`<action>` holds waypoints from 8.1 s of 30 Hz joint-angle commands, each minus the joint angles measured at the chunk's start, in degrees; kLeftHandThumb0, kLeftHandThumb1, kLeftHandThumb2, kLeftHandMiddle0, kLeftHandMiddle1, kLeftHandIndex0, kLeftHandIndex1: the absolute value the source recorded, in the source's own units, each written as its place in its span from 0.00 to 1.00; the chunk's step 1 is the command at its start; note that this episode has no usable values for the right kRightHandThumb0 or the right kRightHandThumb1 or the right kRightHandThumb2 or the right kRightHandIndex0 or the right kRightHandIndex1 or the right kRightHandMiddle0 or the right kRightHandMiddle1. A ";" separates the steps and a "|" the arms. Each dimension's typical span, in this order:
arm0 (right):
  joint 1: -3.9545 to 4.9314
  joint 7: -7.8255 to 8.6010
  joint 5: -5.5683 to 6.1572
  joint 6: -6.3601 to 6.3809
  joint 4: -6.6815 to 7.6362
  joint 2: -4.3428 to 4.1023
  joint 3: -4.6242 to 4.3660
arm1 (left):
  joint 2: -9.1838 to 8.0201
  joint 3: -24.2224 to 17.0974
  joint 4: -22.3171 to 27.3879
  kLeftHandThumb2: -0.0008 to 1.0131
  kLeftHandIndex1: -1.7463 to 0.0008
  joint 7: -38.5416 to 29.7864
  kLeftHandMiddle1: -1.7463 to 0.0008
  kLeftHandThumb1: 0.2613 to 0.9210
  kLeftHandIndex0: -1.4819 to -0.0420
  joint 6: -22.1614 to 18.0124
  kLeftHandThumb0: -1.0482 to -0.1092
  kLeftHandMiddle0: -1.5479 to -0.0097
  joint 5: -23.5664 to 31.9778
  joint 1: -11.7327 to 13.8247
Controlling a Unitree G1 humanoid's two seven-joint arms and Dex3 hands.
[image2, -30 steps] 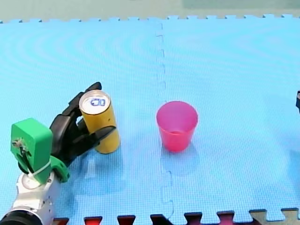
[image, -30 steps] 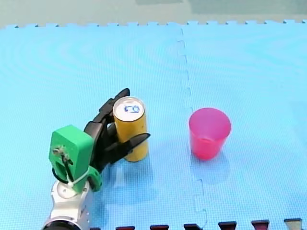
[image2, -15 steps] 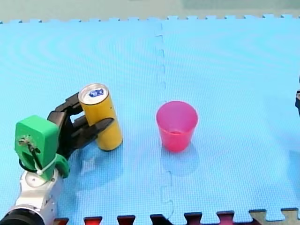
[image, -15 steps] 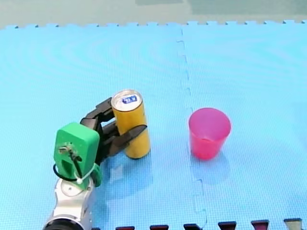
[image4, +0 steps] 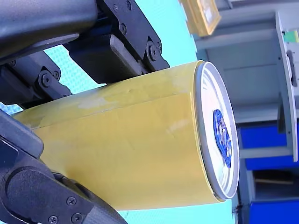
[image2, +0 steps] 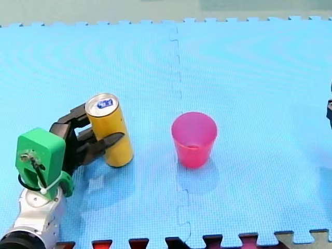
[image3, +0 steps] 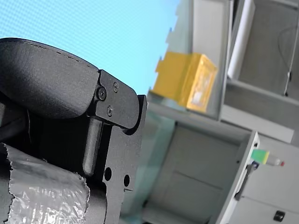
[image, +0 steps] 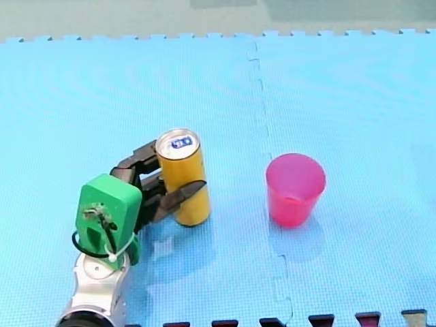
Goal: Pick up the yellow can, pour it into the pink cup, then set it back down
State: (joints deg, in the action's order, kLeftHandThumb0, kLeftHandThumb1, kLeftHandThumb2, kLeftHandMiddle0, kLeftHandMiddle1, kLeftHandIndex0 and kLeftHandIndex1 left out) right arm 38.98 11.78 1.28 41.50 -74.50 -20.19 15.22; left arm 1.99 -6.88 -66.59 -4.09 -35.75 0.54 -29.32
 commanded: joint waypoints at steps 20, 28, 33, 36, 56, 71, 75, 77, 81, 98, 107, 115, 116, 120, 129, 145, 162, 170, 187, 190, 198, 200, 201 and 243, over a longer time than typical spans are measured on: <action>-0.50 -1.03 -0.78 1.38 0.41 0.56 -0.93 | -1.63 -1.59 1.16 0.00 1.00 0.37 0.99 0.79 0.17 1.75 0.71 0.12 1.82 -0.75; -0.55 -2.86 -1.95 1.69 0.45 1.01 -1.89 | 0.28 -2.48 4.97 0.00 1.00 1.89 1.00 0.78 0.17 2.85 0.72 0.11 3.77 -2.47; -0.57 -3.00 -1.81 1.52 0.49 1.31 -1.93 | 1.00 -3.20 5.01 0.00 1.00 1.33 1.00 0.78 0.17 3.51 0.72 0.11 5.21 -3.47; -0.56 -2.98 -1.78 1.56 0.56 1.41 -1.97 | 1.43 -2.90 5.16 0.00 1.00 2.62 1.00 0.78 0.17 3.75 0.73 0.11 4.61 -4.26; -0.84 -3.40 -2.02 2.50 0.88 2.11 -2.75 | -0.42 3.74 7.46 0.00 1.00 12.71 1.00 0.77 0.17 1.83 0.74 0.10 -6.34 -5.51; -0.48 -1.79 -1.60 2.19 0.60 2.08 -2.54 | -2.46 7.34 5.99 0.00 1.00 18.66 1.00 0.77 0.19 0.99 0.74 0.12 -11.77 -7.80; -0.38 -1.57 -1.59 1.85 0.53 1.99 -2.51 | -2.67 7.55 6.49 0.00 1.00 18.61 1.00 0.77 0.19 1.22 0.74 0.12 -11.73 -8.05; -0.23 -1.29 -1.42 1.66 0.45 1.99 -2.35 | -2.73 7.60 6.92 0.00 1.00 18.57 1.00 0.77 0.19 1.56 0.74 0.12 -11.67 -8.22; -0.04 -0.79 -0.94 1.29 0.38 2.19 -1.93 | -2.71 7.62 7.64 0.00 1.00 18.59 1.00 0.77 0.19 2.17 0.74 0.12 -11.53 -8.76; 0.24 1.70 1.45 2.05 0.21 3.40 0.13 | -1.56 8.95 8.65 0.00 1.00 19.08 1.00 0.77 0.19 1.23 0.74 0.11 -12.25 -11.28; 0.02 0.94 0.33 2.63 0.16 3.35 -0.36 | -1.21 10.67 9.48 0.00 1.00 19.60 1.00 0.77 0.18 2.77 0.73 0.11 -14.19 -11.36; -0.14 0.71 0.10 3.05 0.20 3.39 -0.51 | -0.70 12.67 7.50 0.00 1.00 21.65 1.00 0.77 0.18 2.74 0.72 0.11 -16.72 -12.71; -0.16 0.65 0.06 3.09 0.20 3.40 -0.53 | -0.62 12.93 7.30 0.00 1.00 21.76 1.00 0.77 0.18 2.87 0.72 0.11 -16.96 -12.93; -0.30 0.25 -0.13 3.33 0.19 3.54 -0.66 | -0.37 13.43 7.23 0.00 1.00 21.51 1.00 0.77 0.19 3.44 0.71 0.11 -17.20 -13.39; -0.53 -1.94 -1.31 3.26 0.23 3.51 -1.47 | 0.12 15.08 6.29 0.00 1.00 22.44 1.00 0.77 0.19 4.83 0.69 0.12 -18.68 -14.67; -0.83 -6.20 -3.78 2.97 0.24 3.25 -3.30 | -0.21 17.92 4.30 0.00 1.00 25.29 1.00 0.78 0.20 6.18 0.67 0.13 -22.18 -16.67; -1.01 -7.86 -4.25 2.66 0.44 3.49 -4.06 | -2.24 22.43 3.50 0.00 1.00 32.42 1.00 0.76 0.19 4.42 0.68 0.14 -28.17 -16.69; -1.01 -8.42 -4.41 2.46 0.47 3.54 -4.39 | -3.49 23.63 3.80 0.00 1.00 31.93 1.00 0.77 0.19 3.32 0.70 0.15 -29.03 -16.30; -0.56 -10.90 -5.73 1.14 0.93 3.51 -5.79 | -4.70 26.00 3.19 0.00 1.00 34.80 1.00 0.78 0.19 1.87 0.72 0.16 -31.66 -16.48; -0.56 -11.03 -5.82 1.10 1.02 3.44 -5.87 | -4.98 26.99 2.86 0.00 1.00 36.52 1.00 0.78 0.19 1.74 0.73 0.16 -33.17 -16.74; -0.48 -10.87 -5.78 1.01 1.14 3.24 -6.00 | -5.30 29.71 1.65 0.00 1.00 41.73 1.00 0.78 0.19 2.14 0.75 0.16 -37.12 -17.73; -0.46 -10.77 -5.71 1.02 1.16 3.24 -5.99 | -5.41 30.58 1.29 0.00 1.00 42.87 1.00 0.77 0.19 2.60 0.75 0.16 -38.16 -18.06; -0.47 -10.69 -5.66 1.05 1.17 3.22 -5.97 | -5.48 31.00 1.16 0.00 1.00 43.41 1.00 0.77 0.19 2.77 0.76 0.15 -38.68 -18.19; -0.64 -9.75 -5.19 1.31 2.29 3.58 -6.48 | -6.22 42.15 -2.89 0.01 1.00 58.70 0.99 0.83 0.18 10.35 0.79 0.13 -49.47 -20.83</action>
State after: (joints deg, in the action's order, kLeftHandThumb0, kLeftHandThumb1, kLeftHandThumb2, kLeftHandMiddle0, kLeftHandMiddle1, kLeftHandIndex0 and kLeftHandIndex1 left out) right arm 38.28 1.97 -4.16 43.10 -72.37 -16.49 8.68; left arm -4.05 34.88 -69.43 53.65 -25.82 -48.60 -49.35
